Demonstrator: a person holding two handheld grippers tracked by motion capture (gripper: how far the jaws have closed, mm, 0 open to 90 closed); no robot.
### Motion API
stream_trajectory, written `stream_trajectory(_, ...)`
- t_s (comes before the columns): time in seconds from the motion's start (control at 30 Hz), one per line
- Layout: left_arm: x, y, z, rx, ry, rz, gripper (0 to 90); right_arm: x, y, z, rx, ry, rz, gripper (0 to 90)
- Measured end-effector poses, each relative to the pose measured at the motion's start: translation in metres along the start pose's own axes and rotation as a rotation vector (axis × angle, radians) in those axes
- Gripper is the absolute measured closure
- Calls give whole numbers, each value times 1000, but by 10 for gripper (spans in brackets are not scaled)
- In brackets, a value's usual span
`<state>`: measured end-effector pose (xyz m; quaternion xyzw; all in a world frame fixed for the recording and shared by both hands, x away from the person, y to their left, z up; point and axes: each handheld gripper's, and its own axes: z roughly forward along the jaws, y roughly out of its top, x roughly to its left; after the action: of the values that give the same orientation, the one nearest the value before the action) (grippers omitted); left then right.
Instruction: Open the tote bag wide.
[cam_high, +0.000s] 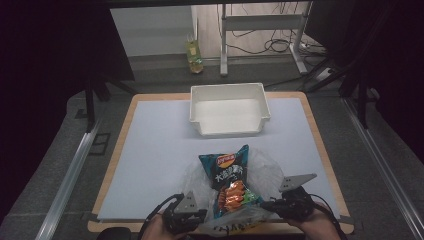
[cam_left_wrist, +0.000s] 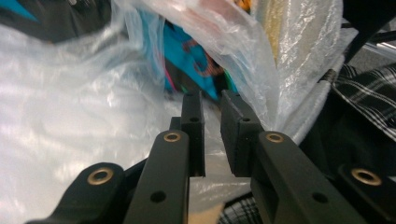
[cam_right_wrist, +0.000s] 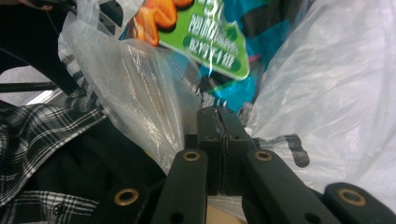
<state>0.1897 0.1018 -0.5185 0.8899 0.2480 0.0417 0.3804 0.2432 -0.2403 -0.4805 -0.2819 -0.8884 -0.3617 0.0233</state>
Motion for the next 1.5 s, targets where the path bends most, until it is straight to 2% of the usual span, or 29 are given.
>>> stream_trajectory(0.1, -4, -6, 2, 25, 19, 4, 788, 1, -3, 10, 16, 14, 5, 885)
stream_trajectory(0.17, -4, -11, 9, 82, 74, 11, 787, 1, -3, 18, 20, 28, 7, 888)
stream_trajectory(0.2, -2, -12, 11, 96, 93, 17, 787, 1, -3, 22, 26, 21, 4, 889)
stream_trajectory(0.27, 1, -11, 11, 98, 77, 14, 809, 0, -2, 30, 30, 7, 6, 889)
stream_trajectory(0.33, 1, -8, 11, 114, 96, 46, 850, -2, 1, 36, 24, -17, 8, 890)
stream_trajectory(0.4, 1, -7, 10, 113, 104, 52, 853, -5, 4, 41, 31, -52, 3, 890)
stream_trajectory(0.43, 1, -4, 8, 133, 186, 82, 819, -7, 5, 45, 36, -62, 4, 890)
stream_trajectory(0.47, 1, -4, 8, 133, 186, 82, 810, -7, 5, 45, 36, -62, 4, 890)
stream_trajectory(0.5, 4, -3, 7, 142, 215, 93, 811, -10, 7, 52, 42, -76, 11, 890)
stream_trajectory(0.6, 20, -1, 8, 133, 212, 36, 813, -14, 11, 58, 36, -84, 22, 890)
stream_trajectory(0.67, 32, 6, 9, 158, 278, 45, 811, -14, 14, 61, 35, -90, 18, 890)
stream_trajectory(0.7, 36, 8, 8, 150, 279, 33, 807, -13, 15, 62, 31, -90, 17, 890)
stream_trajectory(0.73, 38, 10, 4, 128, 261, 11, 804, -12, 16, 61, 25, -77, 14, 890)
stream_trajectory(0.77, 38, 10, 4, 128, 261, 11, 800, -12, 16, 61, 25, -77, 14, 890)
stream_trajectory(0.8, 40, 12, -2, 99, 240, -13, 796, -8, 17, 59, 20, -49, 5, 889)
stream_trajectory(0.83, 41, 19, -15, 47, 222, -41, 792, -5, 17, 59, 17, -42, 8, 889)
stream_trajectory(0.9, 37, 29, -27, -16, 210, -48, 788, -1, 19, 61, 18, -24, 1, 889)
stream_trajectory(0.93, 37, 29, -27, -16, 210, -48, 786, 2, 20, 62, 21, -24, -9, 890)
stream_trajectory(0.97, 31, 40, -32, -73, 153, -54, 778, 4, 22, 64, 22, -19, -13, 889)
stream_trajectory(1.0, 26, 44, -30, -94, 120, -51, 771, 6, 23, 65, 27, -16, -19, 890)
stream_trajectory(1.03, 26, 44, -30, -94, 120, -51, 770, 6, 23, 65, 27, -16, -19, 890)
stream_trajectory(1.1, 15, 50, -22, -121, 28, -47, 767, 10, 28, 69, 34, -23, -37, 889)
stream_trajectory(1.13, 4, 49, -10, -89, -37, -32, 767, 10, 28, 70, 33, -23, -37, 890)
stream_trajectory(1.17, 4, 49, -10, -89, -37, -32, 767, 10, 28, 70, 33, -23, -37, 890)
stream_trajectory(1.2, -4, 40, 1, -42, -62, -41, 768, 9, 29, 70, 35, -37, -38, 890)
stream_trajectory(1.23, -4, 40, 1, -42, -62, -41, 770, 9, 29, 70, 35, -37, -38, 890)
stream_trajectory(1.27, -5, 33, 4, -19, -70, -51, 775, 7, 28, 69, 28, -44, -25, 889)
stream_trajectory(1.4, -5, 8, 12, 76, -6, -63, 787, 1, 26, 68, 27, -59, -4, 890)
stream_trajectory(1.5, -5, 5, 11, 127, 100, -15, 799, -2, 26, 67, 31, -86, -4, 890)
